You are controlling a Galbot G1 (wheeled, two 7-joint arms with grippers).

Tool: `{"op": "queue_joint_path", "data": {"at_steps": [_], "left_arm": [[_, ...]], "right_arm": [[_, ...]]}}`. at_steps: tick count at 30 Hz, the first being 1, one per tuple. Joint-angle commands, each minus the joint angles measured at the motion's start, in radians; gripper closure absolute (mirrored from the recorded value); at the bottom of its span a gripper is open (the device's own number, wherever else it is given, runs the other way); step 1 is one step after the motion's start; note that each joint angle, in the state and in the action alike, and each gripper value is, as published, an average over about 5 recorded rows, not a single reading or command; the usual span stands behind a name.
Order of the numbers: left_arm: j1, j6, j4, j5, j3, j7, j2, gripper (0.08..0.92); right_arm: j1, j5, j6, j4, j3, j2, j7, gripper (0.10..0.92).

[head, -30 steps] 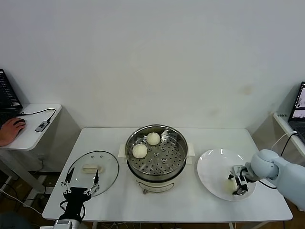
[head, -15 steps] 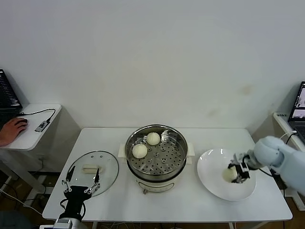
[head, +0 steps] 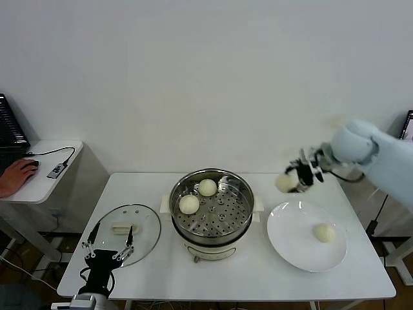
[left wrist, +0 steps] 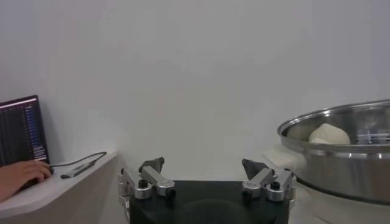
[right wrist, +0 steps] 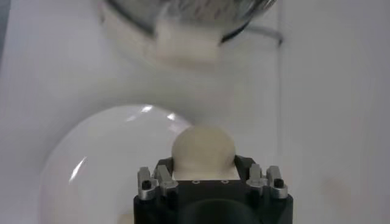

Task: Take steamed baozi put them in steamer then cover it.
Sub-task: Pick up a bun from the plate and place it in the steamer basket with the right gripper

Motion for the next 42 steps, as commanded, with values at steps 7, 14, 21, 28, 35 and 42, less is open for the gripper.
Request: {"op": "queue_joint_path", "data": {"at_steps": [7, 14, 21, 28, 35, 42], "left_arm": [[0.001, -0.001, -0.002, 0.002, -0.004, -0.001, -0.008, 0.177], [0.012, -0.004, -0.009, 0.004, -0.015, -0.002, -0.014, 0.177], [0.022, -0.009, -0.016, 0.006, -0.021, -0.003, -0.020, 0.177], [0.033, -0.013, -0.026, 0.007, -0.023, -0.003, -0.023, 0.177], [0.031, -0.016, -0.022, 0.005, -0.021, -0.004, -0.028, 0.177], [0.026, -0.017, -0.014, 0.006, -0.018, -0.004, -0.029, 0.177]], "right_arm": [[0.210, 0.186, 0.059, 0.035, -0.269, 0.299, 0.075, 0.397], [0.162, 0.135, 0.220, 0.054, -0.331, 0.394, 0.107, 0.397], [0.124, -0.012, 0.349, 0.024, -0.359, 0.444, 0.085, 0.397], [0.096, -0.124, 0.437, 0.004, -0.363, 0.477, 0.099, 0.397], [0.083, -0.167, 0.474, -0.004, -0.370, 0.494, 0.102, 0.390], [0.069, -0.215, 0.503, -0.037, -0.370, 0.495, 0.098, 0.389]]}}
